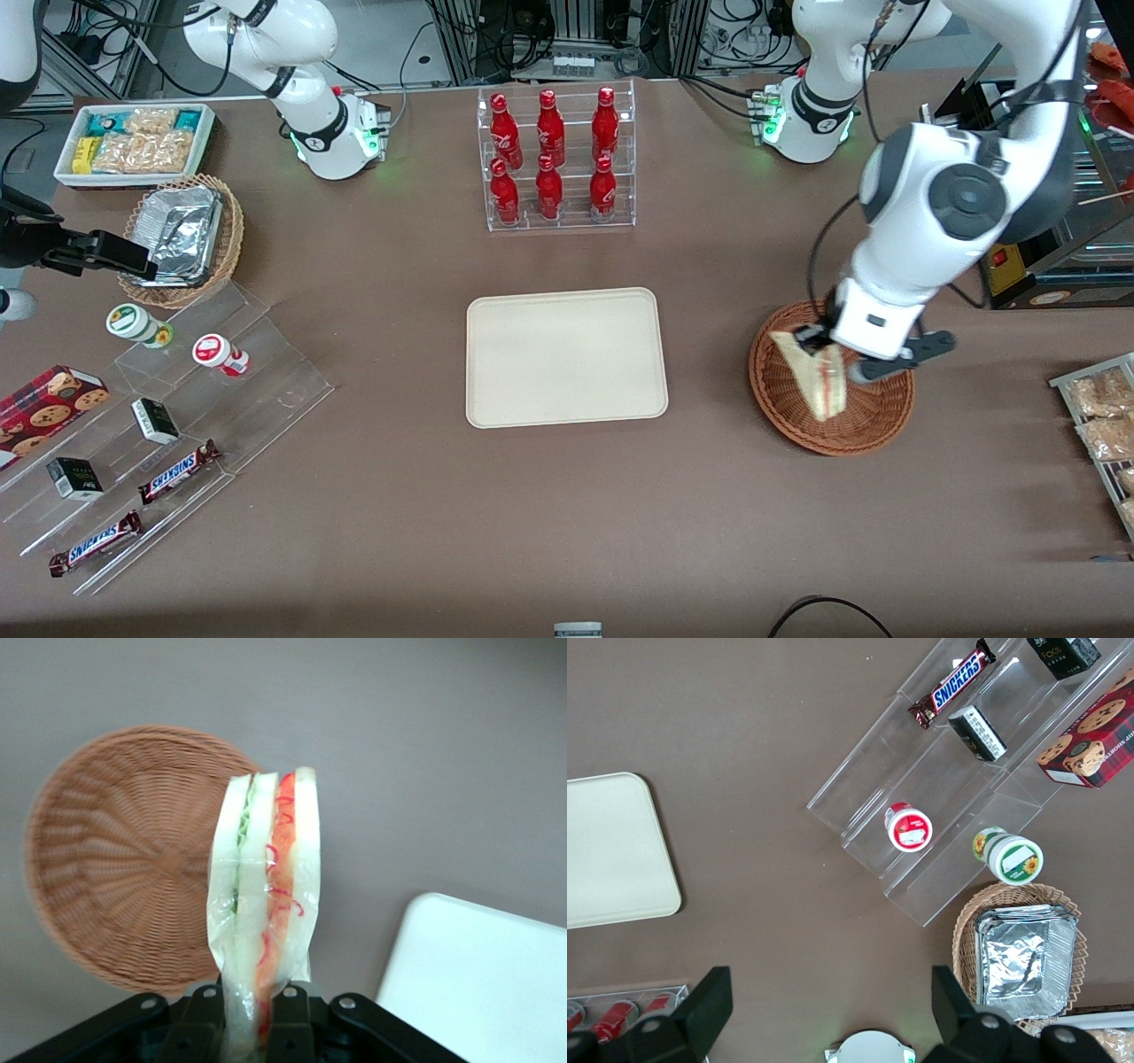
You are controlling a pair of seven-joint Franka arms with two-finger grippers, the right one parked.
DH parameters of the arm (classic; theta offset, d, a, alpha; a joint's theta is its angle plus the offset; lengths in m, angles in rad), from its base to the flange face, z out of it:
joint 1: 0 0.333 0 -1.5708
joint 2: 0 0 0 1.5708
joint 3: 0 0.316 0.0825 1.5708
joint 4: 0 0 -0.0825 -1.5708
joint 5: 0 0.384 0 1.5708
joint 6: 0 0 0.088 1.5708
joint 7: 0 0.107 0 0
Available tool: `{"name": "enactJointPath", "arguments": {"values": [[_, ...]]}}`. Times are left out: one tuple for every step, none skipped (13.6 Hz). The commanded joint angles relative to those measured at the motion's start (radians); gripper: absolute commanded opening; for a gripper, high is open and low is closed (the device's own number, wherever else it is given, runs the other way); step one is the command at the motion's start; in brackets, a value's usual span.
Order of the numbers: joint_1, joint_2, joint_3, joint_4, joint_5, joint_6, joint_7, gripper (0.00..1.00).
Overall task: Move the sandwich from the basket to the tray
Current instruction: 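Lift the sandwich and carry it with the left gripper over the tray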
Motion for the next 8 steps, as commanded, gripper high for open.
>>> {"name": "enactJointPath", "arguments": {"values": [[-0.099,0.081,-0.013,0.091,0.003,-0.024,-0.020,0.00],[-0.133,0.104,-0.013,0.100,0.005,-0.020,-0.027,0.00],[-0.175,0.129,-0.013,0.118,0.027,-0.020,-0.028,0.00],[-0.212,0.161,-0.013,0.143,0.050,-0.021,-0.030,0.00],[-0.232,0.187,-0.013,0.161,0.058,-0.021,-0.048,0.00],[-0.266,0.225,-0.013,0.186,0.063,-0.020,-0.086,0.00],[-0.294,0.266,-0.011,0.215,0.083,-0.020,-0.111,0.00],[-0.312,0.309,-0.013,0.249,0.116,-0.020,-0.140,0.00]]}}
